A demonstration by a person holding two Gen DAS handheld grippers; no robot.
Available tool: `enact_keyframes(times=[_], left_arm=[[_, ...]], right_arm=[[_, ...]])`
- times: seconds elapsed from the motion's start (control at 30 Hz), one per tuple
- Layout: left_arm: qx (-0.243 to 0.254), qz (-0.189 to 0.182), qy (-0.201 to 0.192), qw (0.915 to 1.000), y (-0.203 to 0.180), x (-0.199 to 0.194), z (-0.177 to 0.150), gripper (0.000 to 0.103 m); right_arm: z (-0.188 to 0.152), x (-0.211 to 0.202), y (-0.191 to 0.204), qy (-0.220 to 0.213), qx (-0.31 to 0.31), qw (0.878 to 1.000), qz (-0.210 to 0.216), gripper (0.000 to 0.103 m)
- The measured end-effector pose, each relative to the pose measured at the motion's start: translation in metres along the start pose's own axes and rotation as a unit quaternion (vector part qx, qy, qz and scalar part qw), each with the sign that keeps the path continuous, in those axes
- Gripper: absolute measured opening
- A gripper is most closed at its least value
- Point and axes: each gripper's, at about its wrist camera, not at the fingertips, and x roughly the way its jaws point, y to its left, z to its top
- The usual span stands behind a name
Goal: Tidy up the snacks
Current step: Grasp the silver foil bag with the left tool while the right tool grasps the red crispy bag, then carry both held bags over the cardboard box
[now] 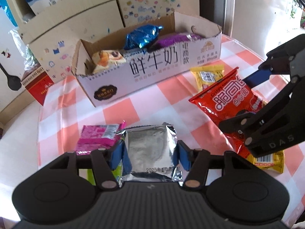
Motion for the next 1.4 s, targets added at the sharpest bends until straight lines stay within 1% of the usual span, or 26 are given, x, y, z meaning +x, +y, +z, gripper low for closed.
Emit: enact_keyframes(times=[0.2, 0.5, 0.67, 0.97, 1.13, 1.4], left_arm=[[-0.017, 0.003, -0.019, 0.9997, 0.008, -0.012, 0.006, 0.058], [-0.047, 0.010, -0.047, 0.9977, 0.024, -0.028, 0.015, 0.058], [-0.056, 0.018, -0.070, 0.9958, 0.031, -0.037, 0.025, 0.059], [-0.089, 0.021, -0.100, 0.9908, 0.043, -0.044, 0.041, 0.059], [-0.114, 0.031, -0.120, 0.9857, 0.052, -0.042, 0.060, 0.059], [-0.140, 0.044, -0.142, 0.9789, 0.064, -0.032, 0.093, 0.059]], right_arm=[[0.004, -0.015, -0.003, -0.028, 0.006, 1.000, 0.007, 0.080], [0.012, -0.030, -0.015, -0.058, 0.027, 0.998, 0.004, 0.080], [0.016, -0.042, -0.023, -0.080, 0.037, 0.996, 0.005, 0.080], [0.024, -0.054, -0.030, -0.116, 0.049, 0.992, 0.000, 0.080], [0.037, -0.058, -0.036, -0.147, 0.067, 0.987, -0.008, 0.080], [0.060, -0.064, -0.053, -0.201, 0.106, 0.974, -0.021, 0.080]])
